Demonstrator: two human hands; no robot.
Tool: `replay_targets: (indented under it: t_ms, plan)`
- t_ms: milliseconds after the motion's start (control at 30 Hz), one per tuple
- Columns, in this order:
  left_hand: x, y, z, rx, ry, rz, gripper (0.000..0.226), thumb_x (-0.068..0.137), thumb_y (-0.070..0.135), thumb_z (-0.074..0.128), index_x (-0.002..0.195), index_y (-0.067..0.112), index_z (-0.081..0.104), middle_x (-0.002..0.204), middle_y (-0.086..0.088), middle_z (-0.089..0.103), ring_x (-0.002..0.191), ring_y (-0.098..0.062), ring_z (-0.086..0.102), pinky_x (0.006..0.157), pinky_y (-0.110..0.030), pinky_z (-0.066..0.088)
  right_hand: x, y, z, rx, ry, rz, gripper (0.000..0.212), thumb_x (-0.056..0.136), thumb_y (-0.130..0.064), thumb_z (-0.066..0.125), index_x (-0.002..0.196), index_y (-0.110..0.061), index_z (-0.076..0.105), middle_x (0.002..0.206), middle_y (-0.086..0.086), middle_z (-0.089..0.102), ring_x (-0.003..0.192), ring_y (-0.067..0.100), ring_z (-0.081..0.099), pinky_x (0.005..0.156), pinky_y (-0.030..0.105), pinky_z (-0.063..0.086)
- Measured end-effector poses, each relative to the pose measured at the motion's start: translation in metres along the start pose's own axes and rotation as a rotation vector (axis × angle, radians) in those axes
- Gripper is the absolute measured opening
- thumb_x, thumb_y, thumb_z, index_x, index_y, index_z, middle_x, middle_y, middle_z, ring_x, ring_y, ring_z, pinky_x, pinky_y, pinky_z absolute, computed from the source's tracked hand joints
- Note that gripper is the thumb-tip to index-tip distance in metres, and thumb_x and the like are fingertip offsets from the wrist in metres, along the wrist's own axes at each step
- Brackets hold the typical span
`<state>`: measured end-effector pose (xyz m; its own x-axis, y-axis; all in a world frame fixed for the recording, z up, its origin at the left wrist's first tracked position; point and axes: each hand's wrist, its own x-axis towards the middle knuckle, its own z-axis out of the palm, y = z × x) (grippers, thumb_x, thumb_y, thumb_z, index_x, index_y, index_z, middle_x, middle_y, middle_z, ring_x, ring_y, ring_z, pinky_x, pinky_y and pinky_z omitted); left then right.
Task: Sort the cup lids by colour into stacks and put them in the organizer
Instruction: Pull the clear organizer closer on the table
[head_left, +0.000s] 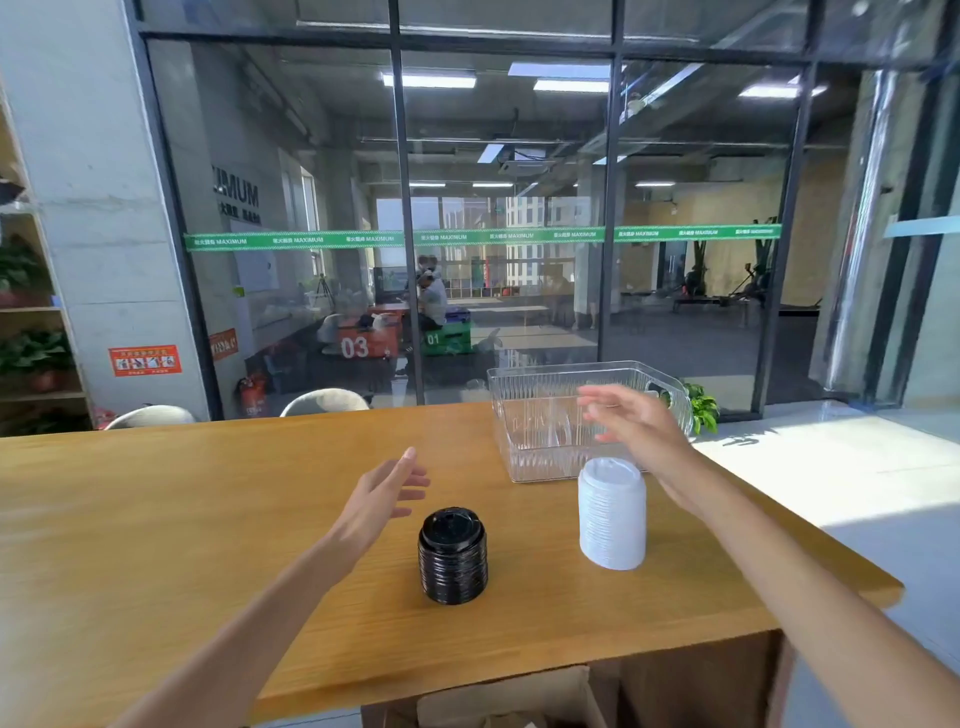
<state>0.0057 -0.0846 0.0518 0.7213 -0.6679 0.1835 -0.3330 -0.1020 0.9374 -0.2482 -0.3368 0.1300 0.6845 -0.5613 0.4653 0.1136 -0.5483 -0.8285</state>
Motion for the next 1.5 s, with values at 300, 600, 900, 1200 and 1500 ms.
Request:
replay_targets:
  t_ms: [300,600,900,1200,1500]
  plan:
    - [0.05,0.011,0.019,0.1,-0.124,-0.131,0.04,0.111,0.05,0.052,0.132,0.02,0.069,0.133,0.001,0.072,0.119,-0.015,0.07,0.11,-0.039,0.055,0.027,0.081,-0.061,-0.123,0.188,0.209,0.019,0.108,-0.02,0.063,0.12,-0.026,0.075,0.128,-0.002,0.071,0.115,0.016,0.069,0.096,0.04,0.06]
    - [0.109,0.036,0.063,0.119,-0.198,-0.257,0.064,0.109,0.044,0.061,0.162,0.015,0.042,0.164,-0.008,0.046,0.137,-0.028,0.059,0.12,-0.046,0.046,0.047,0.154,-0.084,-0.064,0.345,0.425,0.062,0.106,-0.025,0.067,0.16,-0.014,0.038,0.159,0.011,0.048,0.14,0.03,0.052,0.117,0.055,0.046]
    - [0.152,0.024,0.09,0.284,-0.24,-0.167,0.125,0.08,0.065,0.086,0.173,0.025,0.013,0.176,-0.008,0.027,0.158,-0.033,0.033,0.13,-0.053,0.03,0.067,0.194,-0.089,-0.081,0.344,0.46,0.098,0.096,-0.036,0.081,0.169,-0.022,0.017,0.175,0.002,0.025,0.157,0.029,0.032,0.126,0.051,0.033]
    - [0.172,0.002,0.102,0.426,-0.351,-0.042,0.138,0.078,0.052,0.092,0.173,0.022,-0.003,0.179,-0.008,0.016,0.164,-0.028,0.022,0.13,-0.049,0.029,0.082,0.219,-0.09,-0.114,0.247,0.443,0.128,0.077,-0.036,0.097,0.171,-0.025,0.01,0.175,0.002,0.026,0.159,0.027,0.031,0.127,0.053,0.033]
    - [0.185,-0.006,0.111,0.341,-0.352,0.002,0.132,0.072,0.043,0.099,0.17,0.034,0.011,0.171,-0.013,0.037,0.155,-0.034,0.04,0.124,-0.051,0.041,0.09,0.231,-0.088,-0.226,0.241,0.428,0.115,0.073,-0.038,0.099,0.163,-0.015,0.031,0.157,0.012,0.052,0.146,0.03,0.048,0.118,0.049,0.044]
